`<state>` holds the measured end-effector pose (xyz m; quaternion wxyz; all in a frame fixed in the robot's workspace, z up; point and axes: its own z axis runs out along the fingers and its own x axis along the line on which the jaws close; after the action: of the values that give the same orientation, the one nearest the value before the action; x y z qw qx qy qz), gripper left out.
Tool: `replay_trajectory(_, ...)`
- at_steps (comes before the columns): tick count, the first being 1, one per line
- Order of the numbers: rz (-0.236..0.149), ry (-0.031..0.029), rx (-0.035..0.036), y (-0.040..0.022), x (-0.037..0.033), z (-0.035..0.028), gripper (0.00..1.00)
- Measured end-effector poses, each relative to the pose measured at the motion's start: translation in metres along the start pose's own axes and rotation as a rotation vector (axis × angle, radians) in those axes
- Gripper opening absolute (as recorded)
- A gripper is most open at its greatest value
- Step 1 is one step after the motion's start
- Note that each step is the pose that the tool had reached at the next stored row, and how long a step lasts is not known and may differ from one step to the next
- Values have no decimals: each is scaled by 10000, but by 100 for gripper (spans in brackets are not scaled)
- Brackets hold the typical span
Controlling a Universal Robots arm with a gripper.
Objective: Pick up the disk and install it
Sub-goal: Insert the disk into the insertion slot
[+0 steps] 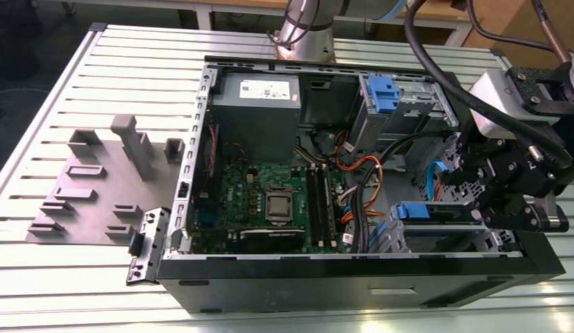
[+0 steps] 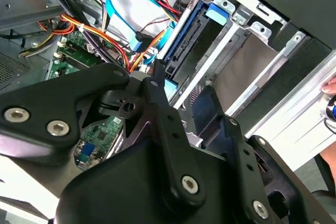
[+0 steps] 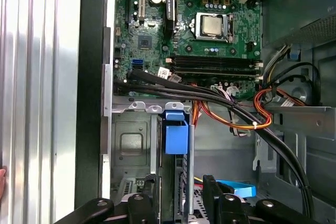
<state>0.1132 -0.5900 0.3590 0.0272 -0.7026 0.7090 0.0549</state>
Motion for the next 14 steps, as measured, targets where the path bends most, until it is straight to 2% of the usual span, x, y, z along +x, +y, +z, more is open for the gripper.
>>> replay_trajectory(5, -25, 0, -3, -29, -8, 19, 48)
replay_trajectory(10, -42, 1, -5, -32, -15, 70, 48)
replay_trajectory(14, -43, 1, -5, -32, -18, 77, 48)
